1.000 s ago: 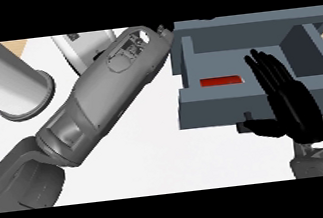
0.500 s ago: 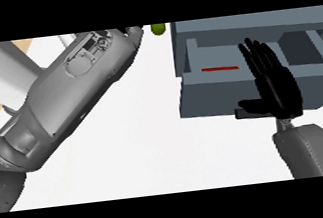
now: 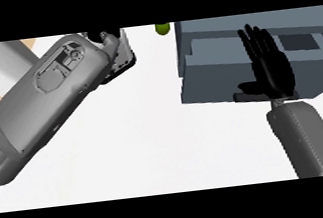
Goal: Pick up the can, place it into the drawer and close the drawer
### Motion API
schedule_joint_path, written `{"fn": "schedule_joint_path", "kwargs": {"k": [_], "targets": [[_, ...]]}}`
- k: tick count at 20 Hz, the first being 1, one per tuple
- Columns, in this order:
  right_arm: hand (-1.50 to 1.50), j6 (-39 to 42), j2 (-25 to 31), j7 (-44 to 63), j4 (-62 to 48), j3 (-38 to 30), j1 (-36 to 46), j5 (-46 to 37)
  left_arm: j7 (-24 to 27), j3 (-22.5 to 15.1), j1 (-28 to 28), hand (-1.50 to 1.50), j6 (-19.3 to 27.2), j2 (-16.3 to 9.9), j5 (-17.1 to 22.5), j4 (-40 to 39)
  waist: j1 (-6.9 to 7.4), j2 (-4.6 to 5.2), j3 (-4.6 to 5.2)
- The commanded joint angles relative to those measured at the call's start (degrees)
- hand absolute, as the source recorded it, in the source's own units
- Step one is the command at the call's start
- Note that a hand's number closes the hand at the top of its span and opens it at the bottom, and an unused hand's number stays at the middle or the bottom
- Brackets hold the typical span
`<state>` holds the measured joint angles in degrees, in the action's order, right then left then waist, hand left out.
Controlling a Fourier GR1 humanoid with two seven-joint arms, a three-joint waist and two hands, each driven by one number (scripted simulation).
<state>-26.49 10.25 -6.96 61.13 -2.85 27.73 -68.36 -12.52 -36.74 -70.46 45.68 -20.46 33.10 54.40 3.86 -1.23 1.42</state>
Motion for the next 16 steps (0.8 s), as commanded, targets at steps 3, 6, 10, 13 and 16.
{"fn": "schedule_joint_path", "kwargs": {"k": [3,6,10,13,16], "targets": [[-1.5,-6.75,-1.05,-0.52,-14.83,-3.92,7.18,0.08,-2.29,0.11,3.89,-1.5,-1.79,-5.13,-0.66,6.15,0.75,1.72,-1.54],[-1.5,-6.94,-0.54,0.6,-20.85,-5.44,14.37,-0.69,-3.04,0.87,4.95,-1.5,-1.03,-5.85,-1.05,8.0,0.7,1.97,-1.54],[-1.5,-11.7,-2.01,2.7,-27.61,-6.47,18.7,-2.83,-2.65,-0.65,10.85,-1.5,0.76,-5.79,-2.53,12.84,0.8,1.92,-1.52],[-1.5,-15.57,-1.78,0.91,-33.24,-8.21,22.29,-2.04,-1.43,0.7,12.19,-1.5,-1.0,-7.09,-2.76,12.89,0.7,2.35,-1.54],[-1.5,-16.52,0.3,-0.11,-36.98,-9.55,24.69,-1.74,-2.9,0.43,15.77,-1.5,-1.84,-8.92,-2.18,18.26,1.92,2.27,-1.56]]}}
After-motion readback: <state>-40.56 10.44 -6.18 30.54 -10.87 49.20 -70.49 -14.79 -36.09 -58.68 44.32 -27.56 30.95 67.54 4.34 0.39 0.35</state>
